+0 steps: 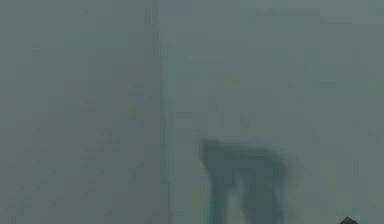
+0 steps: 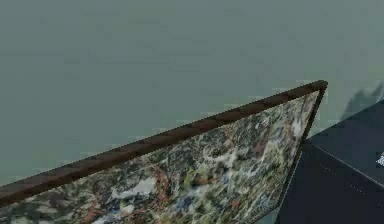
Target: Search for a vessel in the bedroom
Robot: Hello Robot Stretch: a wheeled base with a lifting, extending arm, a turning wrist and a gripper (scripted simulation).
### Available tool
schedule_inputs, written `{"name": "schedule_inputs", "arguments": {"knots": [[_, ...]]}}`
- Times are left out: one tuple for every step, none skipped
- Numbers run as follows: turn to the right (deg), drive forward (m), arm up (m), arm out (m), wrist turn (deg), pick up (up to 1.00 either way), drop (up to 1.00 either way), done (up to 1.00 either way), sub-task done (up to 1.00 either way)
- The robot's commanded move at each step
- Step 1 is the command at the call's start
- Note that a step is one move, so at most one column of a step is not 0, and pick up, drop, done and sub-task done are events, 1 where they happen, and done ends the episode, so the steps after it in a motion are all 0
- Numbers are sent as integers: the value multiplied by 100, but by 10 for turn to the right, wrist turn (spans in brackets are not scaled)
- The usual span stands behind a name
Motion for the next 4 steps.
{"name": "schedule_inputs", "arguments": {"knots": [[-450,0,0,0,0,0,0,0,0],[-450,0,0,0,0,0,0,0,0],[-120,0,0,0,0,0,0,0,0],[0,35,0,0,0,0,0,0,0]]}}
